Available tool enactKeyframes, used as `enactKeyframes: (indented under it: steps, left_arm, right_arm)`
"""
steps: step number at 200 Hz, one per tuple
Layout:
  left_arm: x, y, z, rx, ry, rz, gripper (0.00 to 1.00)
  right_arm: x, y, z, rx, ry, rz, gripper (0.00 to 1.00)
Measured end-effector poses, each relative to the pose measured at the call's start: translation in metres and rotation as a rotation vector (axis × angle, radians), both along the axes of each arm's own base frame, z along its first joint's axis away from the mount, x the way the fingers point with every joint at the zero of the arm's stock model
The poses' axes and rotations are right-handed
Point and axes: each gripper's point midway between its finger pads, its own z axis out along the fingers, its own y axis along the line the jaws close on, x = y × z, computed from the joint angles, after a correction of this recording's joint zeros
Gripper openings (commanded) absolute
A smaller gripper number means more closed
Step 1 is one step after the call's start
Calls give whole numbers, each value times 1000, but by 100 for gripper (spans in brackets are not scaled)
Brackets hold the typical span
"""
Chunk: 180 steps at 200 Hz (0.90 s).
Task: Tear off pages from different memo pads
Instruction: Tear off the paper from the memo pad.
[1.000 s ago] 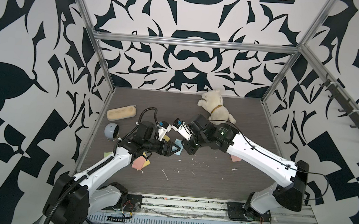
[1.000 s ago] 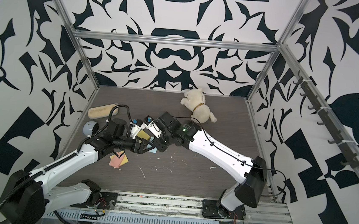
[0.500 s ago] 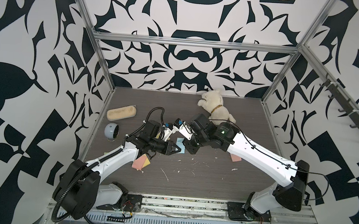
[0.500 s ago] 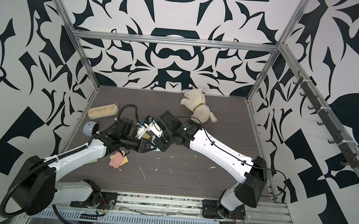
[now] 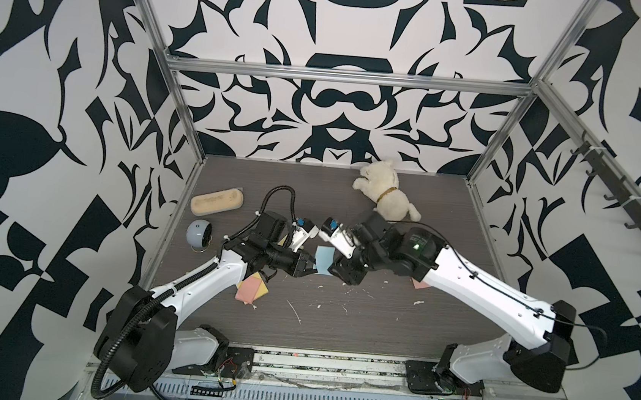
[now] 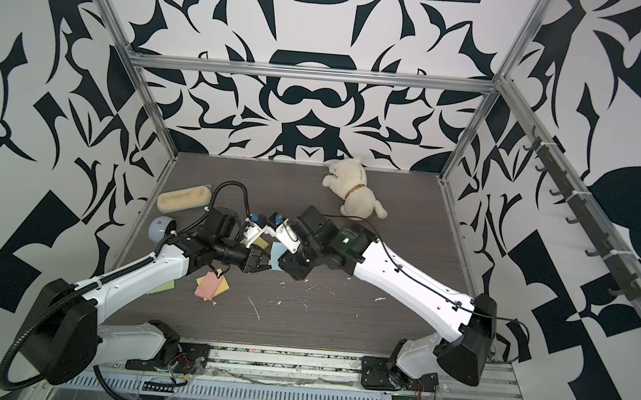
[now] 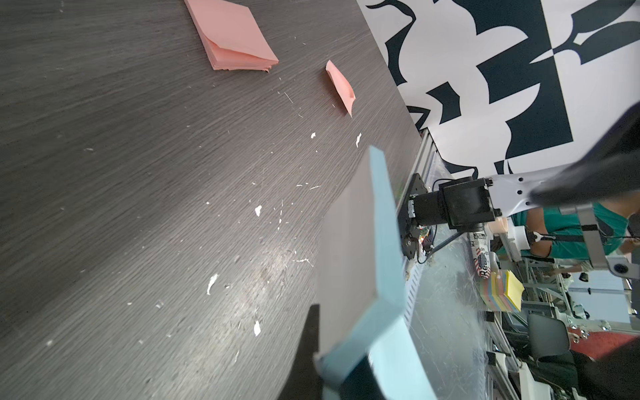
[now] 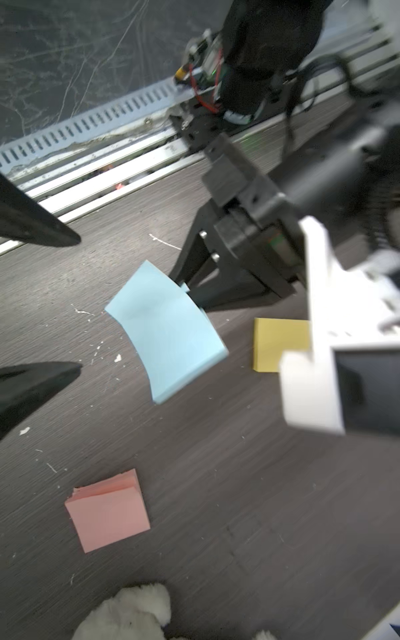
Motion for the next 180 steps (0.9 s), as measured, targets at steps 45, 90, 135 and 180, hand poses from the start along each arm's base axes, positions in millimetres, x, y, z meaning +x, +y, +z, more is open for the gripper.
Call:
enactKeyframes:
  steps: [45, 90, 135, 180]
  left_arm:
    - [-4, -2, 3, -15, 16, -27, 0]
    - [-5, -4, -1, -19, 56, -35, 0]
    - [-6, -4, -1, -22, 60, -34, 0]
    - [-5, -5, -1, -23, 68, -28, 0]
  right_arm:
    - [-5, 3, -35, -155, -93, 41, 61]
    - [19, 5, -25, -153, -217, -21, 61]
    - [21, 9, -24, -140, -236, -18, 63]
    - [11, 8, -45, -177, -198, 16, 64]
